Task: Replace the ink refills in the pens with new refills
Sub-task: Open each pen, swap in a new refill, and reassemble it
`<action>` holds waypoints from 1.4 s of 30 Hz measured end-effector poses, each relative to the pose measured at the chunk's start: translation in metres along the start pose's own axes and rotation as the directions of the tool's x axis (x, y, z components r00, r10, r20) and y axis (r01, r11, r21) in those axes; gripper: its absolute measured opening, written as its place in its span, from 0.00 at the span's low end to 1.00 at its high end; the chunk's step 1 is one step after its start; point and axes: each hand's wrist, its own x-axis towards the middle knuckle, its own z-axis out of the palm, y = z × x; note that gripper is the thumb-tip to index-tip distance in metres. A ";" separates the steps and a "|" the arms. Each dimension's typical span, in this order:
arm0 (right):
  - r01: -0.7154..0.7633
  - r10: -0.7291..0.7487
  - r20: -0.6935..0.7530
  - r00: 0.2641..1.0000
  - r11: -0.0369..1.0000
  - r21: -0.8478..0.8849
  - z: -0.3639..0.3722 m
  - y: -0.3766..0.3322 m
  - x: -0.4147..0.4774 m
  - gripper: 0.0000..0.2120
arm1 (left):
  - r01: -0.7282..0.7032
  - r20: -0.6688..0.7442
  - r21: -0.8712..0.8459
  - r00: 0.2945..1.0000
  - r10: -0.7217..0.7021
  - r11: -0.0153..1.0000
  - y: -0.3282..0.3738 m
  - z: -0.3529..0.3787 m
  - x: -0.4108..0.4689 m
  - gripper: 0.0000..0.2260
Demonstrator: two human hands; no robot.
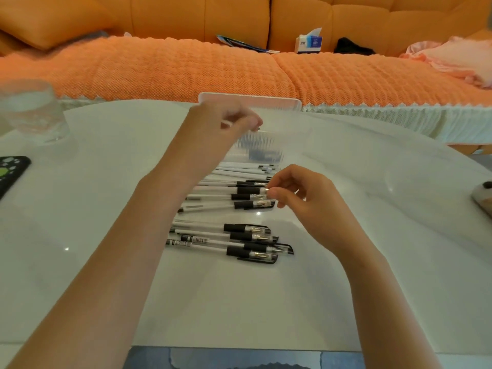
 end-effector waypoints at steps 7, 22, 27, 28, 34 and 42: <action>0.010 -0.003 -0.042 0.999 0.987 0.159 0.002 -0.002 0.003 0.02 | 0.093 0.203 0.159 0.971 -0.125 0.983 -0.002 0.024 -0.063 0.11; 0.008 -0.010 0.006 1.000 0.971 0.239 0.004 -0.005 0.003 0.04 | 0.155 0.033 0.217 0.986 -0.166 0.964 -0.009 0.031 -0.069 0.09; 0.022 -0.019 -0.015 1.000 0.958 0.287 0.001 -0.005 0.004 0.02 | 0.152 -0.004 0.334 0.987 -0.159 0.930 -0.008 0.025 -0.068 0.14; 0.015 -0.013 -0.008 1.000 0.959 0.284 0.000 -0.005 0.003 0.02 | 0.154 0.016 0.334 0.985 -0.169 0.930 -0.008 0.024 -0.067 0.13; -0.099 0.099 0.032 0.995 0.995 -0.001 0.001 0.008 0.001 0.02 | 0.231 0.170 0.287 0.943 -0.287 0.930 -0.021 0.011 -0.066 0.10; -0.080 0.098 0.136 0.986 0.988 -0.130 0.008 0.001 -0.002 0.04 | 0.243 0.219 0.129 0.938 -0.267 0.961 -0.028 0.006 -0.065 0.07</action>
